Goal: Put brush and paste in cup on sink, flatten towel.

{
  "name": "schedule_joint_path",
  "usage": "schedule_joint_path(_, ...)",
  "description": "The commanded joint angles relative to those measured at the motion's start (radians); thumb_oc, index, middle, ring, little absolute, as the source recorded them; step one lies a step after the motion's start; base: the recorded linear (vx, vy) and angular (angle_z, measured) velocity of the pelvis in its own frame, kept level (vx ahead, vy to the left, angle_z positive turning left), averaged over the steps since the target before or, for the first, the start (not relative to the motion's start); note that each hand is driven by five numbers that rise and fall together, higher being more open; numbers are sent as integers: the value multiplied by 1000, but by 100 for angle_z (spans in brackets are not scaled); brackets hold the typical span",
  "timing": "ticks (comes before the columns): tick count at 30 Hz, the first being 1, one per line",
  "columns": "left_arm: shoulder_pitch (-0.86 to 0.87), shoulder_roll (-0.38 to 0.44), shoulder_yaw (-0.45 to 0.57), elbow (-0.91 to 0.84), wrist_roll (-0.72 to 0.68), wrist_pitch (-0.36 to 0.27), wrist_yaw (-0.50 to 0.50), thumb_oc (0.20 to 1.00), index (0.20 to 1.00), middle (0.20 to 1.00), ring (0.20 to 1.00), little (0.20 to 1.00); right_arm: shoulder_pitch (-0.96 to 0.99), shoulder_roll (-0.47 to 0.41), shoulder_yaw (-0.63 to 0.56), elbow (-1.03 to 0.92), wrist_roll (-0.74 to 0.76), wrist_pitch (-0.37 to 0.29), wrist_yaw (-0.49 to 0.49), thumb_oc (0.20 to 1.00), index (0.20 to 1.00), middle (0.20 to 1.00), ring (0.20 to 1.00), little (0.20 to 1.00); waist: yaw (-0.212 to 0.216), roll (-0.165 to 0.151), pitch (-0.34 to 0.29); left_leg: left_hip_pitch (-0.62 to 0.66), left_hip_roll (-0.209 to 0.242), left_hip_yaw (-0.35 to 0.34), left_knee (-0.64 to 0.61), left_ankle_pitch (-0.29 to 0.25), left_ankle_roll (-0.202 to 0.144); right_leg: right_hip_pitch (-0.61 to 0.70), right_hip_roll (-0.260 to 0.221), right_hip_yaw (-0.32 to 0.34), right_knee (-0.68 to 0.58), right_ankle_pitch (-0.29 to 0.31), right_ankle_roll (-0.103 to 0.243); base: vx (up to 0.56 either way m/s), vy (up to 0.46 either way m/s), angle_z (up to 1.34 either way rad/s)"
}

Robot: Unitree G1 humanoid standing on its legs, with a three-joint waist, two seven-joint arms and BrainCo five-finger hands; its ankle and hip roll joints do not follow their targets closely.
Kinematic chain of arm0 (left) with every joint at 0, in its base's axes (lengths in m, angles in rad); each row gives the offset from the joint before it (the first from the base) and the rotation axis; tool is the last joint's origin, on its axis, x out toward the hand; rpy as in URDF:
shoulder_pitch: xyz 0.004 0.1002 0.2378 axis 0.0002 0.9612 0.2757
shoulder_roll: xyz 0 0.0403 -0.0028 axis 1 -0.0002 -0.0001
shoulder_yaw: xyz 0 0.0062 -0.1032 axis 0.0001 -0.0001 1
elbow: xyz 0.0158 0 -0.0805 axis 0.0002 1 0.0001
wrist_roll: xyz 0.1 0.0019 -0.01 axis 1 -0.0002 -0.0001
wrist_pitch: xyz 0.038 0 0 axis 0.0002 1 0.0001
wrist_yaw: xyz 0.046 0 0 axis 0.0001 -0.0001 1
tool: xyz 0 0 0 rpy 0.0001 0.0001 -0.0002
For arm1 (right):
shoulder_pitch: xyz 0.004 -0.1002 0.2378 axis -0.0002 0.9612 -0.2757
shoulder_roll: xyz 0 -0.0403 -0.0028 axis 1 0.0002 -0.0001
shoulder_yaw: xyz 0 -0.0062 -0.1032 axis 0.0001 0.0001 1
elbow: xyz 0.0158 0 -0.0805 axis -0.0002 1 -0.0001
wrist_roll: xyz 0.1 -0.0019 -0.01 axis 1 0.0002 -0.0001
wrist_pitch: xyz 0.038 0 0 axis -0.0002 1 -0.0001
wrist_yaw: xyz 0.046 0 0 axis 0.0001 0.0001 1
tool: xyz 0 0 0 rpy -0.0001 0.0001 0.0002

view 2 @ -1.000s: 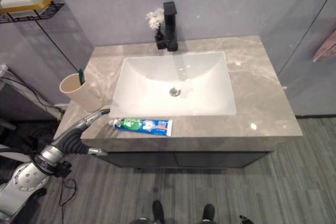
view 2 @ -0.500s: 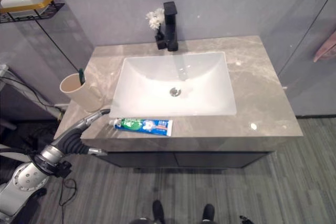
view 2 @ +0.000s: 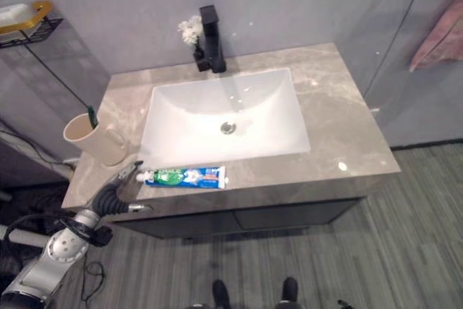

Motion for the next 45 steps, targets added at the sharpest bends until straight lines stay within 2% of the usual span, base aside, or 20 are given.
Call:
schedule_joint_path(1,-83,11,-30,52,58,8,10,1000,1000,1000,1000,1000,-63,-7,1,15,20,2,-23,1000,1000,1000,1000,1000,-28,-14,66,47,20,-34,9,-23,-37,21,-64,9,17,40,94,0,0,0)
schedule_joint_path(11,-94,1,-26,57,92,14,25,1000,1000,1000,1000,1000,-56,-14,-5,25,14,4,-25,1000,1000,1000,1000,1000,-40,-2,64,51,24,-29,9,-23,-40,23,-60,14,16,36,90,6,-4,-2)
schedule_joint_path(19,-80,-38,9,11,-132,-3,4,1000,1000,1000,1000,1000,-53,-18,-3,36,13,4,-19,1000,1000,1000,1000,1000,-45,5,54,57,25,-26,9,-22,-43,31,-58,11,11,34,87,0,0,0)
schedule_joint_path(32,-100,59,28,-53,-118,-19,-5,1000,1000,1000,1000,1000,-49,-26,-3,34,13,3,-11,1000,1000,1000,1000,1000,-43,15,48,59,26,-30,9,-21,-48,37,-55,7,11,30,85,0,0,0)
schedule_joint_path(41,-174,174,-1,-52,19,-27,18,1000,1000,1000,1000,1000,-54,-43,-5,17,13,1,-13,1000,1000,1000,1000,1000,-52,43,61,49,18,-34,9,-19,-50,27,-63,7,13,33,89,0,0,0)
schedule_joint_path(45,-195,181,-11,-37,25,-28,28,1000,1000,1000,1000,1000,-56,-48,-6,20,13,3,-16,1000,1000,1000,1000,1000,-54,50,63,46,16,-34,9,-18,-49,24,-65,7,14,35,90,0,0,0)
